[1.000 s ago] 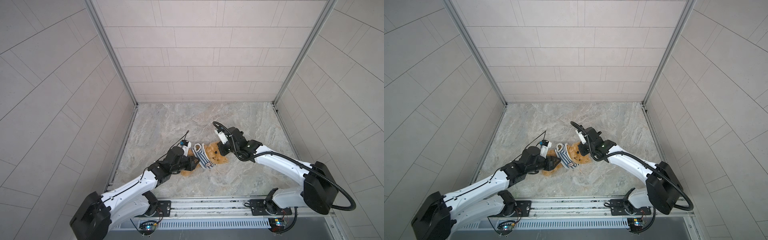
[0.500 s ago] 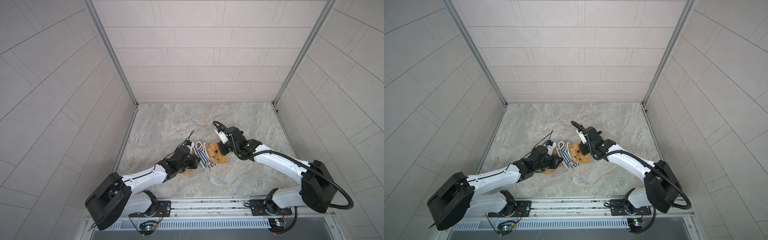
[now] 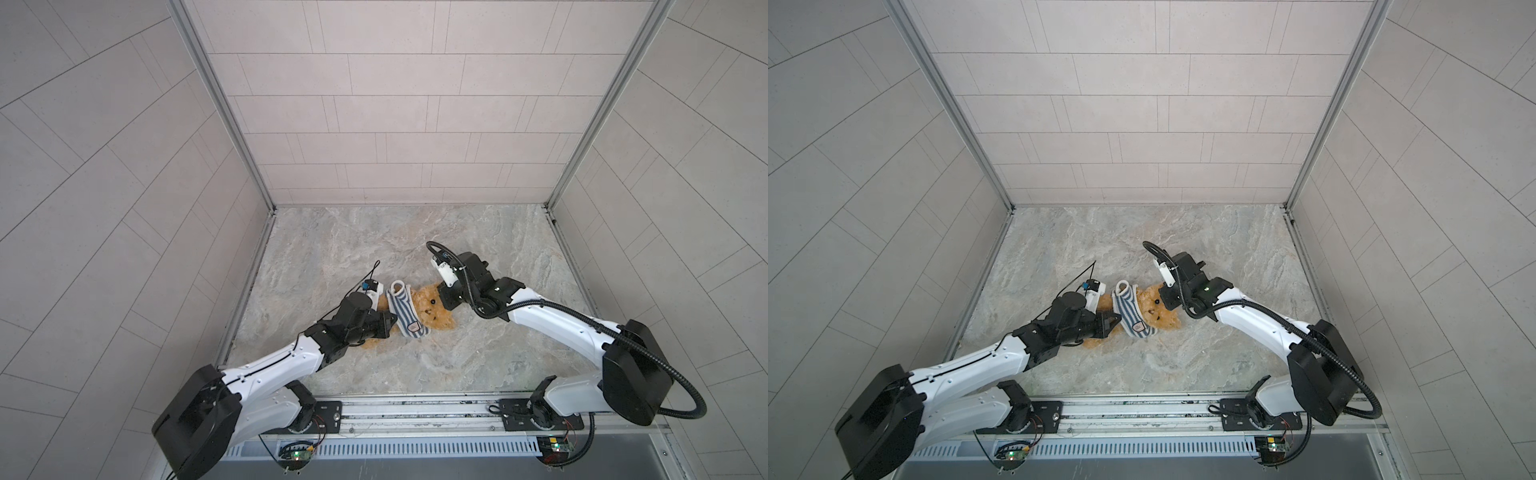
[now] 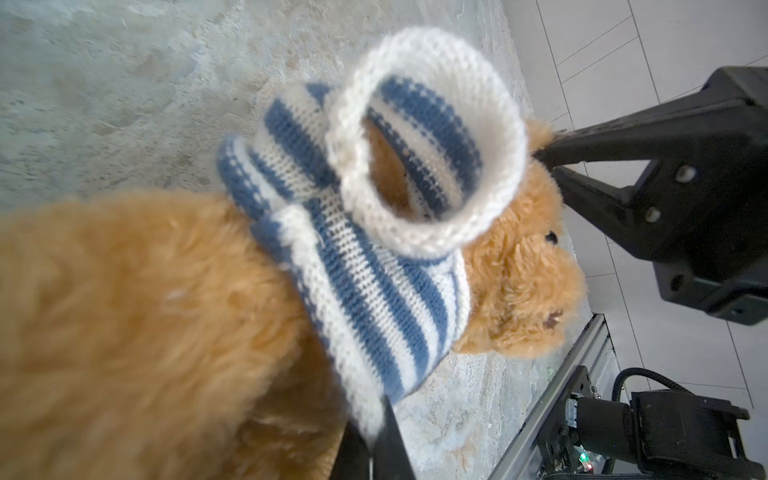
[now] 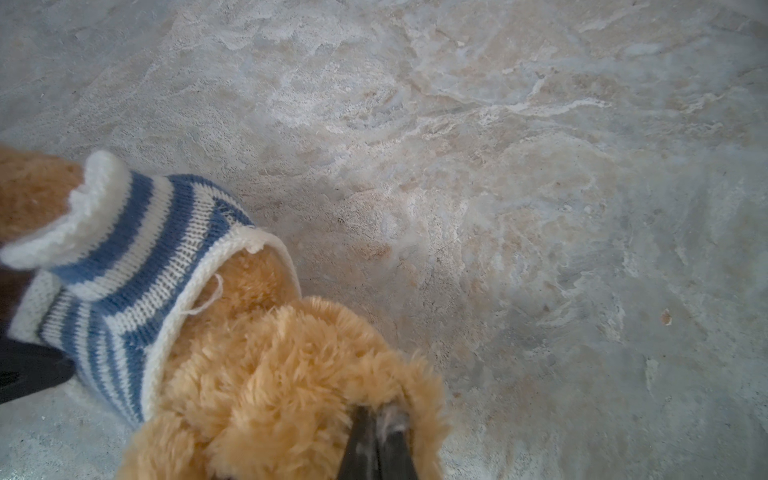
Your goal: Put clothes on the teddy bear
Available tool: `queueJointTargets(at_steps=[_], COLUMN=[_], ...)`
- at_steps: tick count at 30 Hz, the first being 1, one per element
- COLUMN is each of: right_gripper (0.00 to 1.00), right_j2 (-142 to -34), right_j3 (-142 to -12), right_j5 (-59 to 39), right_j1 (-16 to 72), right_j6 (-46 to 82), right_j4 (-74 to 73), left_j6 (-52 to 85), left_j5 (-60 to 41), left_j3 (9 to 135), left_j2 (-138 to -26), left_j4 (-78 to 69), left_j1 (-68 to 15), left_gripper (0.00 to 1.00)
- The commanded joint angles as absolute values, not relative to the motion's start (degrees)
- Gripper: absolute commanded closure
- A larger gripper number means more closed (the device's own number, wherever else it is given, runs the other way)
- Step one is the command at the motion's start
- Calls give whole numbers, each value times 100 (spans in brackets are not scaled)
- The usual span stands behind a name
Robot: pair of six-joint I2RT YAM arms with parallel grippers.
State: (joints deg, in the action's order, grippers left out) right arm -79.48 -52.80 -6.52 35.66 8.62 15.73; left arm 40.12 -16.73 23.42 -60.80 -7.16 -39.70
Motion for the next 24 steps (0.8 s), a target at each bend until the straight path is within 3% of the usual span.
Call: queueJointTargets(at_steps=[1, 15, 24], right_gripper=[100, 100, 99], right_j2=[-7771, -7748, -7968], right_j3=[-5262, -5273, -5461], right_j5=[-477, -326, -689], right_j1=[3507, 3500, 3546], right_j6=[744, 602, 912], right_j4=[1738, 1924, 1895], left_j6=[3870, 3498, 3777], left_j5=[-1787, -2101, -2078], left_j3=[2153, 1898, 2022], left_j2=[-5692, -4764, -5696], left_j4=[-426, 470, -463], left_j1=[-3873, -3077, -3086], left_gripper=[100, 100, 100])
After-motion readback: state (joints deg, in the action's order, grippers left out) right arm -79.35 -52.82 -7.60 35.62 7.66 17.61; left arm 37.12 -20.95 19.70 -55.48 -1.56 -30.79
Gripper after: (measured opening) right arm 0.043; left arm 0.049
